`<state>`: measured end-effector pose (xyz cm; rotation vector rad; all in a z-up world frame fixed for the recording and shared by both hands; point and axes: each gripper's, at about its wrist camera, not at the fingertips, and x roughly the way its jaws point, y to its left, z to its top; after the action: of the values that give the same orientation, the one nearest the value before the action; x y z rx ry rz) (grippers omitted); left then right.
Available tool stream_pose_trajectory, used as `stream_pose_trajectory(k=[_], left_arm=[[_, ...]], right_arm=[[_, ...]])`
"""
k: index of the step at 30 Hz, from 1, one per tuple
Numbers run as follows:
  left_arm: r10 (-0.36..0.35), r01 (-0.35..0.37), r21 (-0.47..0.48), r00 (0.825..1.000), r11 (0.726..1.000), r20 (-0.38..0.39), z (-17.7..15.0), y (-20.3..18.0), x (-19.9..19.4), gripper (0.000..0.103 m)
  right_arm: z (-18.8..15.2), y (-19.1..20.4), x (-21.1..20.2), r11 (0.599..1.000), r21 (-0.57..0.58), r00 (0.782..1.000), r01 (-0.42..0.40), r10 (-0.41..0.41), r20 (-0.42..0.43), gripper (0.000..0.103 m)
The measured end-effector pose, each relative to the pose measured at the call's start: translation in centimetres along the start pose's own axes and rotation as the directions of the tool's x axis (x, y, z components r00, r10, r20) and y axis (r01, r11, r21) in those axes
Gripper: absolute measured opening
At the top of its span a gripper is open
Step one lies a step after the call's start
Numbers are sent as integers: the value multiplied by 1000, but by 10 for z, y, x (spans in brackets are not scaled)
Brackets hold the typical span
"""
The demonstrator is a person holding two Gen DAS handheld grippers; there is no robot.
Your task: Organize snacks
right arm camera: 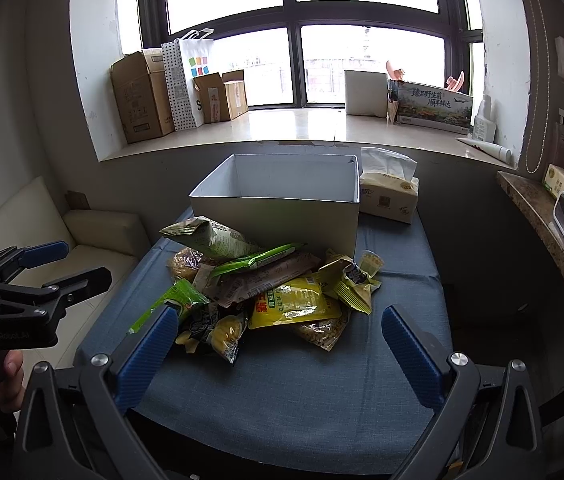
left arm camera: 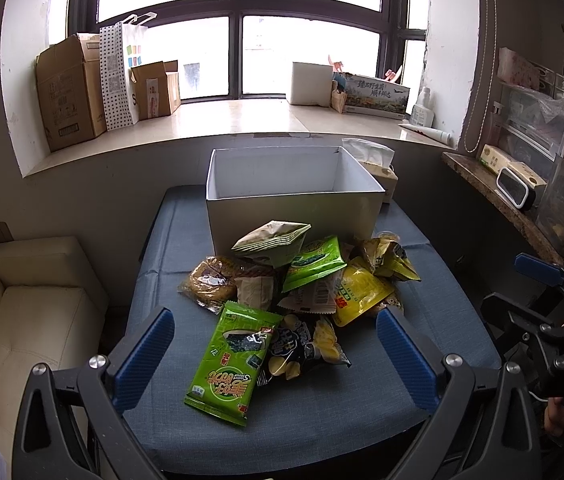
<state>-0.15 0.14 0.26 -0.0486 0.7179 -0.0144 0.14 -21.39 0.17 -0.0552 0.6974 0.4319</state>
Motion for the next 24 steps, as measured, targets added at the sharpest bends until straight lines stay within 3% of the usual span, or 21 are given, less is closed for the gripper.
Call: stream_pose_trajectory(k=[21, 24], left_arm=[[-8, 8, -20, 1000, 1000, 7, 0, 6, -1, 103], [-12, 13, -29, 1000, 999, 24, 1, 14, -5, 103]], right_arm=[[0, -2, 1, 1000, 13, 1000, -3, 3, -4, 103], [1, -5, 7, 999, 11, 999, -33, 33, 10, 103]])
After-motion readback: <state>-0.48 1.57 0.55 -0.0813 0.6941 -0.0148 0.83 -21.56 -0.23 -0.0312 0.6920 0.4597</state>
